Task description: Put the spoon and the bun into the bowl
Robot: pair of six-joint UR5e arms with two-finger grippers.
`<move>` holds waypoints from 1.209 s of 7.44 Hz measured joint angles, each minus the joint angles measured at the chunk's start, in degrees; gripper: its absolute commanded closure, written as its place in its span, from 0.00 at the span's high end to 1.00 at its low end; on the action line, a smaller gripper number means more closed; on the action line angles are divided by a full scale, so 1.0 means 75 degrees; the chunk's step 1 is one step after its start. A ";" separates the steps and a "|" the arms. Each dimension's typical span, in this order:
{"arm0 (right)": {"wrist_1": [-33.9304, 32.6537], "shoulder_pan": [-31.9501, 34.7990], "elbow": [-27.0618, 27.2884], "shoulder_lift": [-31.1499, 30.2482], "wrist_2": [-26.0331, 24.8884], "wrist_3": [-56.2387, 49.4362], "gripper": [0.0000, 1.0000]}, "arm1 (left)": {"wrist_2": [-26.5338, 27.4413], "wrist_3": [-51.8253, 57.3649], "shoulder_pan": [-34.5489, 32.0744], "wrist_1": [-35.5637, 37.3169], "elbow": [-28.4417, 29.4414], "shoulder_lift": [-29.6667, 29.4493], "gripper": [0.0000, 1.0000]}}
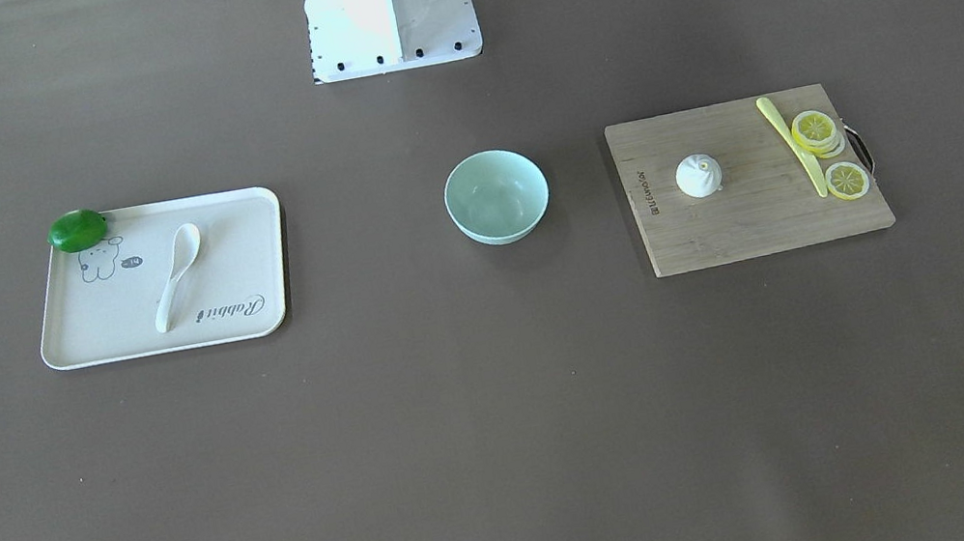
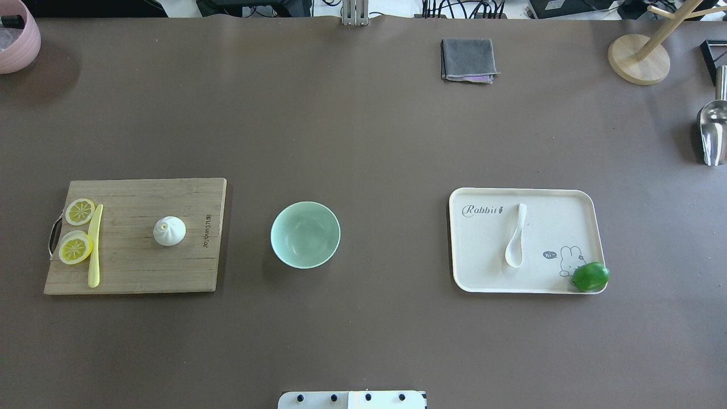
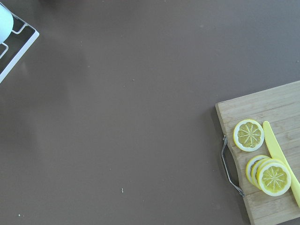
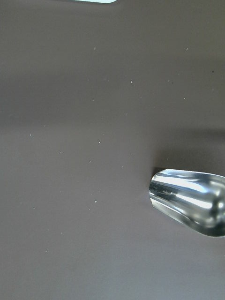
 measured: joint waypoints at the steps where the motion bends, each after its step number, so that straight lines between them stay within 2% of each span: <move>1: -0.0001 0.0000 0.0090 -0.0003 0.0006 0.0001 1.00 | 0.0000 0.0000 -0.0003 0.0003 -0.0011 0.0002 0.98; 3: -0.0001 0.0008 0.0290 -0.0001 0.0296 0.0068 1.00 | 0.0000 0.0000 -0.0030 0.0003 -0.0080 0.0003 0.98; 5: 0.0012 0.0068 0.0790 0.0090 0.0820 0.0620 1.00 | 0.0010 -0.0002 -0.0058 -0.0083 -0.0131 -0.0080 0.98; 6: 0.0087 0.0139 0.1107 0.0148 0.0887 0.0939 1.00 | 0.0011 -0.0021 -0.0061 -0.0450 -0.0096 -0.0128 0.98; 7: 0.0322 0.0202 0.1262 0.0218 0.0895 0.1325 1.00 | 0.0070 -0.0069 -0.0062 -0.1220 0.0104 -0.0194 0.98; 9: 0.1573 0.0235 0.1351 0.0178 0.0681 0.1943 1.00 | 0.0113 -0.0427 -0.0054 -0.2641 0.0840 -0.0430 0.98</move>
